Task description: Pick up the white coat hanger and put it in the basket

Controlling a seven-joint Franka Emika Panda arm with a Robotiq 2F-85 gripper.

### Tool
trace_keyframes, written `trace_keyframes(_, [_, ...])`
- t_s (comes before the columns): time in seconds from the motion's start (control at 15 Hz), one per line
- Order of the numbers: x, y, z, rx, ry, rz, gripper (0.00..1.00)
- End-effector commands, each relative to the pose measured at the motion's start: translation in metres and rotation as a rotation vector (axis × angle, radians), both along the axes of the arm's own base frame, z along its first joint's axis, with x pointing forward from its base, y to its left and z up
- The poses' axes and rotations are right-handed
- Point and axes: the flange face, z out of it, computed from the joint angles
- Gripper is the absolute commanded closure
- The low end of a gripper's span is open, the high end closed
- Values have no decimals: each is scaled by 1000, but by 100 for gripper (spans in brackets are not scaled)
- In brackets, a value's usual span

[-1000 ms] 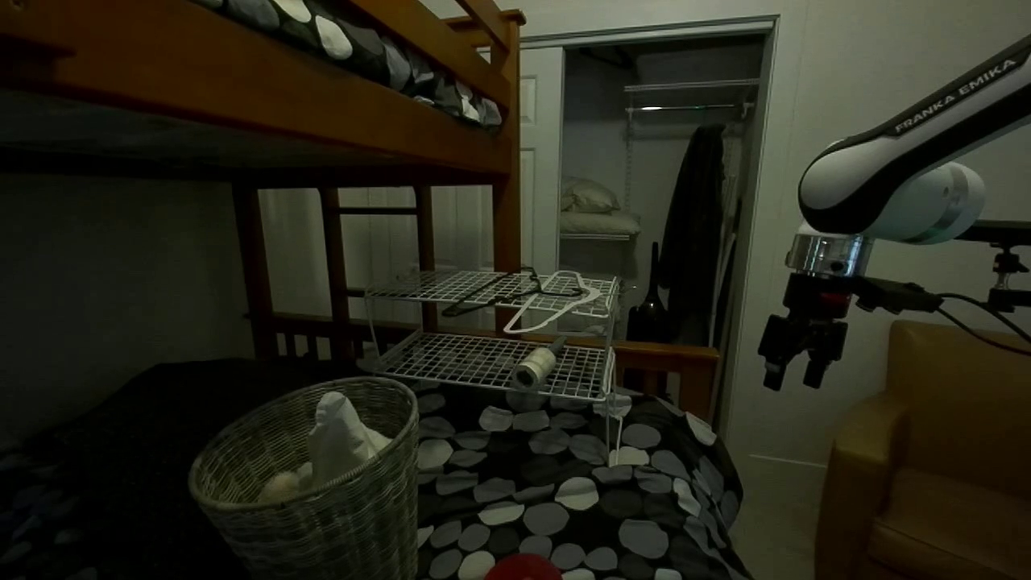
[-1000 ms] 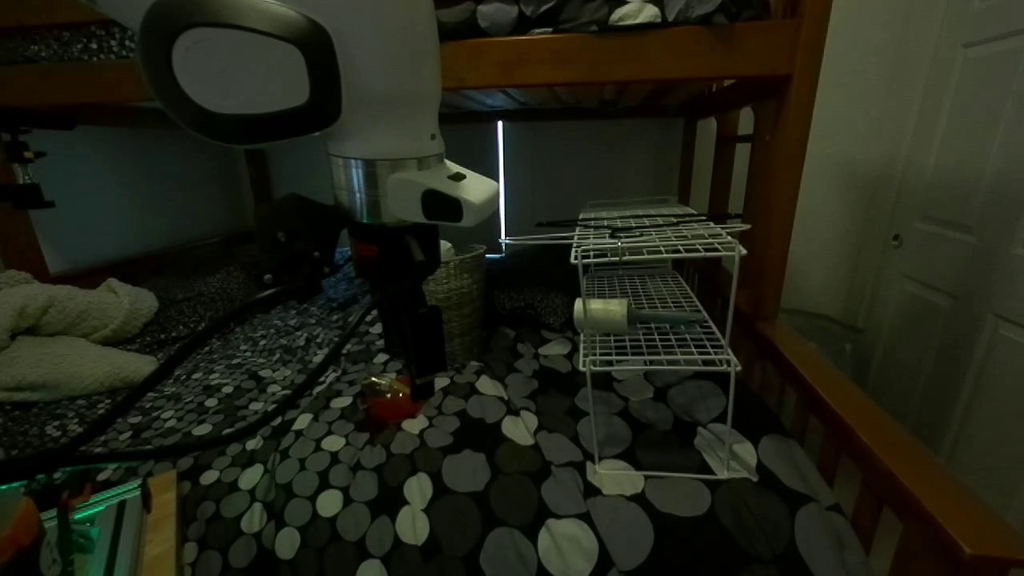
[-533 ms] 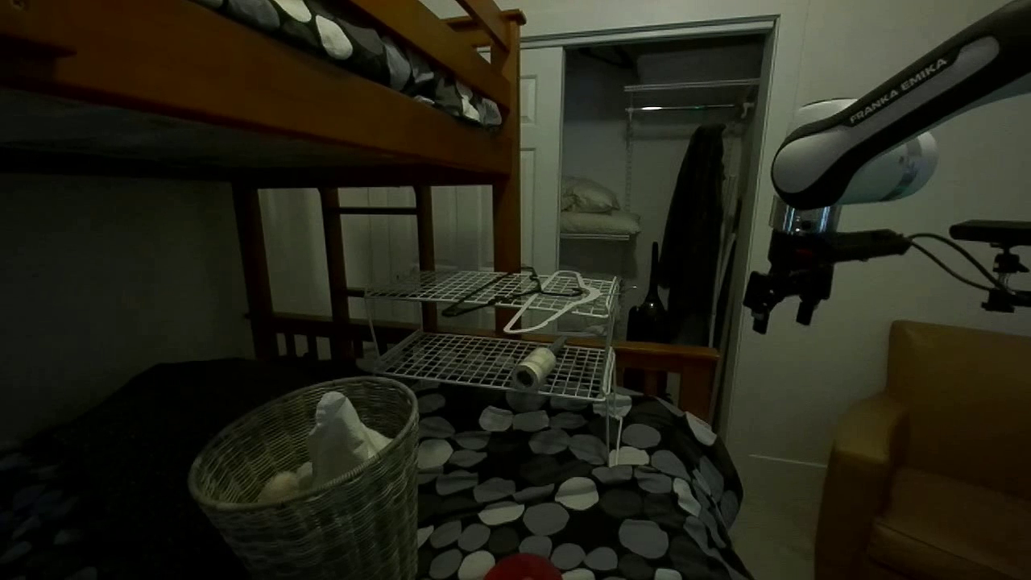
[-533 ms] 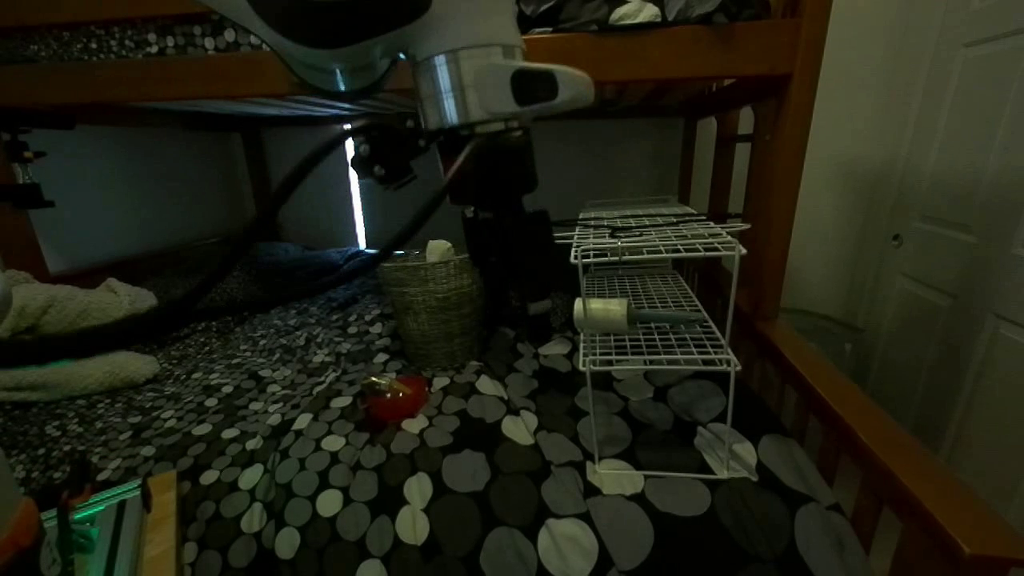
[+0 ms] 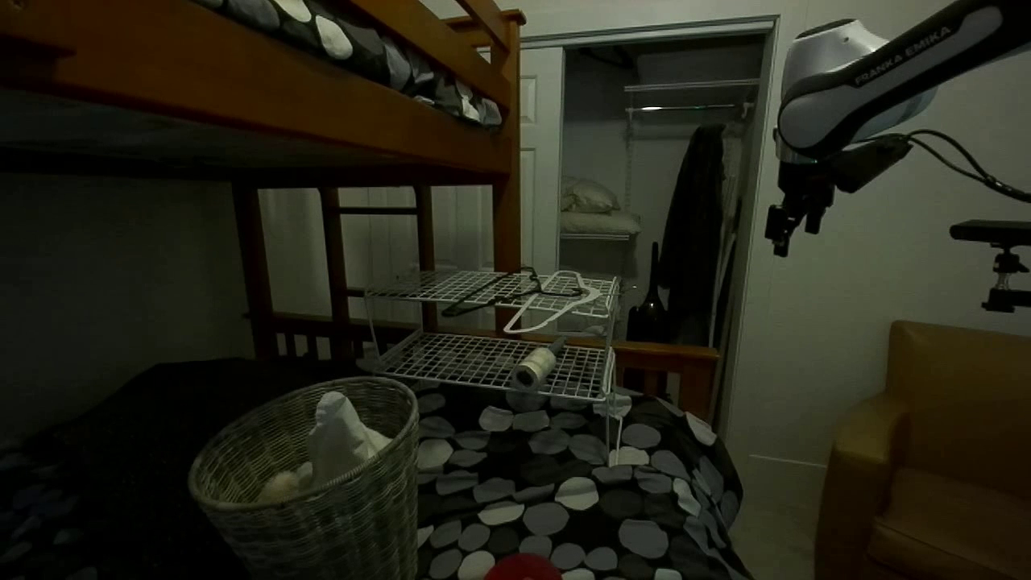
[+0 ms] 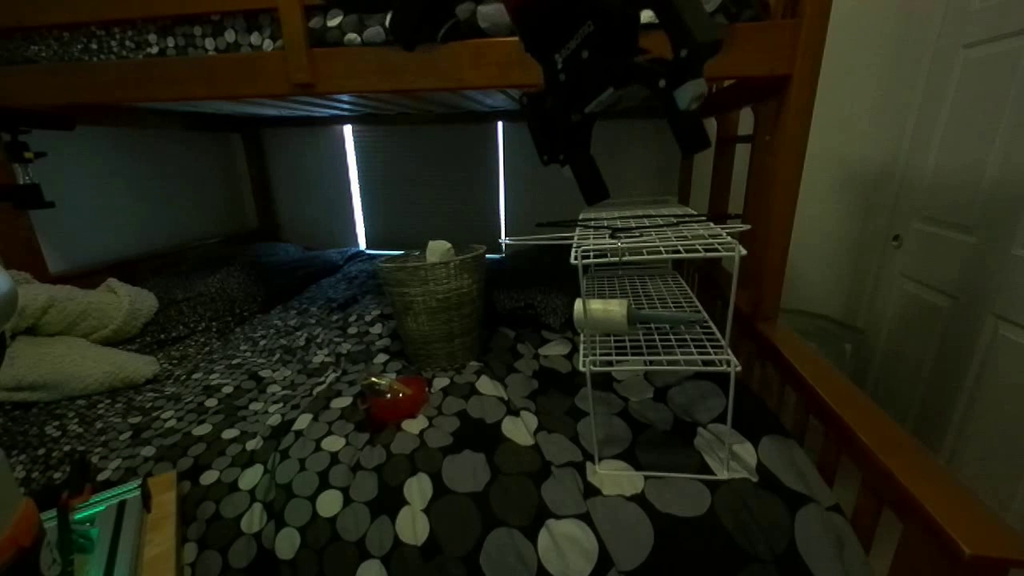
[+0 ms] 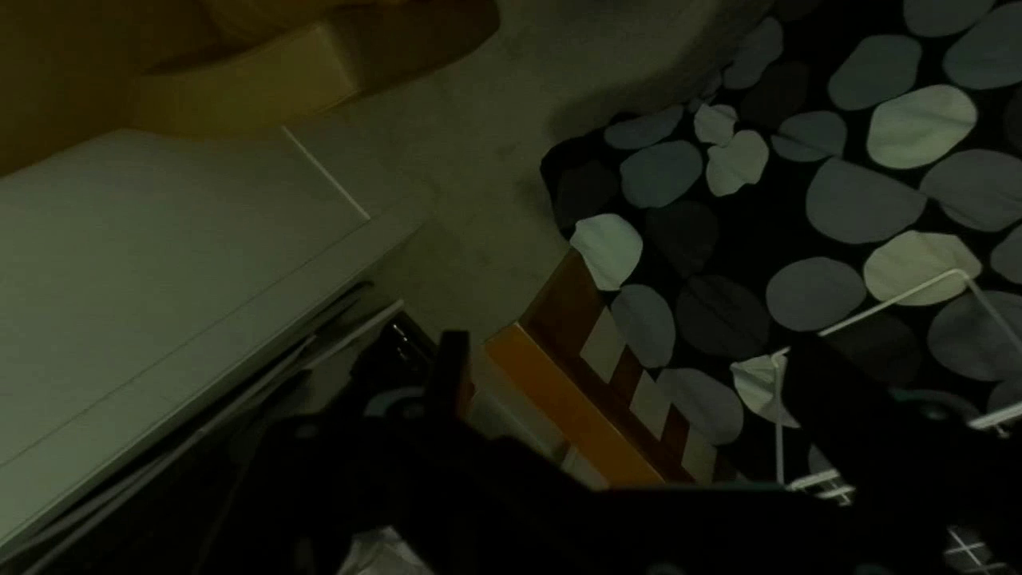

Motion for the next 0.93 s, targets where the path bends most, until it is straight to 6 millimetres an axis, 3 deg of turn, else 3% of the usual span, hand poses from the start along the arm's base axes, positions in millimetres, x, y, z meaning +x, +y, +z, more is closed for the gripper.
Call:
trace_keyframes(0.0, [1,0,2,-4,2,6,0])
trace_keyframes(0.27, [3,-1,-3,-6,13,10,0])
trace_keyframes(0.6, [34,-25,36,-115,-104,257,0])
trace_keyframes(0.73, [62,-27,49,-119,-168,359,0])
trace_keyframes(0.87, [101,-6,51,-79,-206,469,0])
